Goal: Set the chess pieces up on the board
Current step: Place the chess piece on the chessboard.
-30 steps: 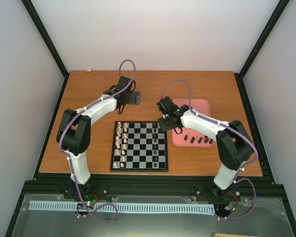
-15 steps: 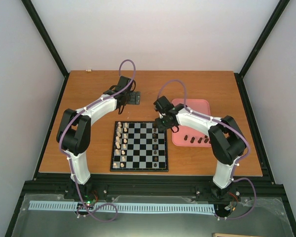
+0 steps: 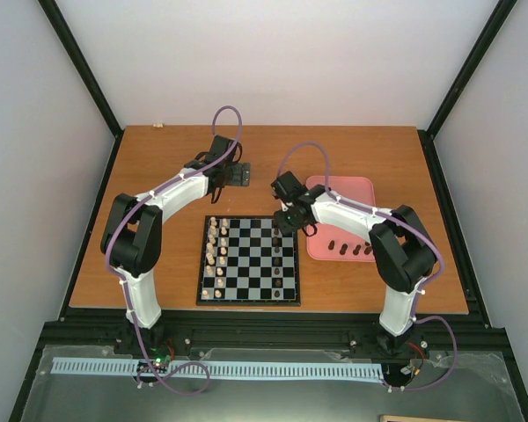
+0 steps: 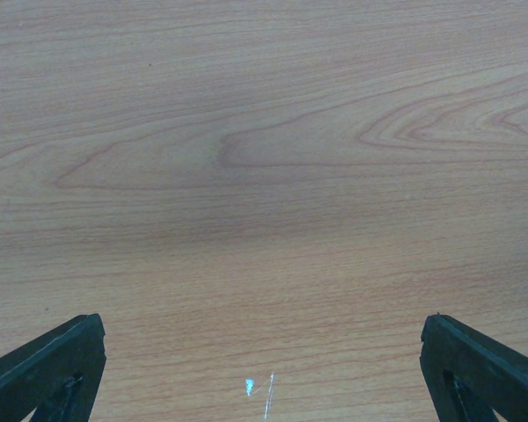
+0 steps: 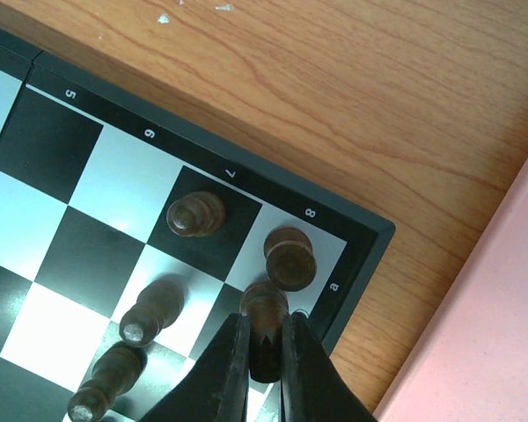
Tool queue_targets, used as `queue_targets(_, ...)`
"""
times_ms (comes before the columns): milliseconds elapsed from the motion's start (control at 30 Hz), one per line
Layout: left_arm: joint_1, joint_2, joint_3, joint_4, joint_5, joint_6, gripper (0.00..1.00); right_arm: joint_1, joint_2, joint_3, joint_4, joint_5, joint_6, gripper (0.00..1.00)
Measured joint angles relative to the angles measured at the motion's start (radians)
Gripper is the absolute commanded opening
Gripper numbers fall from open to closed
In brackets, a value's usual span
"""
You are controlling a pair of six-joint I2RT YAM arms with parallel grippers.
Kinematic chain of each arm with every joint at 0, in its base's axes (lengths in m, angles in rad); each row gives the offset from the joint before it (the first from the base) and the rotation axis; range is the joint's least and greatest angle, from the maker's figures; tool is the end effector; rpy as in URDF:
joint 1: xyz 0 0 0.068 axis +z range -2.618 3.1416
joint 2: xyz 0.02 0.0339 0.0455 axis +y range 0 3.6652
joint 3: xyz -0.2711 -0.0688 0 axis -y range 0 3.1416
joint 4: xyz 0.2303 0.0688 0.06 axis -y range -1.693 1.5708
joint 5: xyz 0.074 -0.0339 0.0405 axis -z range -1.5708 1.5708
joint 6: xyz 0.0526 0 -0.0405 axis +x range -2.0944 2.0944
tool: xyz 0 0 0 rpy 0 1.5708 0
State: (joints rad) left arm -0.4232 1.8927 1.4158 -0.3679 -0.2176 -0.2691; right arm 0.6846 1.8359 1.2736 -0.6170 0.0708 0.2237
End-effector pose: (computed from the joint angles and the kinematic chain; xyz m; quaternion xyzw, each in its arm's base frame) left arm 0.3886 -0.1626 0.2245 0.0331 0.9295 -0.0243 0.3665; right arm 0.2860 0.2286 0.1862 -0.2172 0.9559 0.0541 0.1899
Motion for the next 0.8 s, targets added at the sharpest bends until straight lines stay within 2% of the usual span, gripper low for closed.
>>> queue_targets(800, 0.000, 0.000, 0.000, 0.000, 0.000, 0.000, 1.00, 0.012, 0.010, 0.003, -0.019, 0.016, -0.002, 0.08)
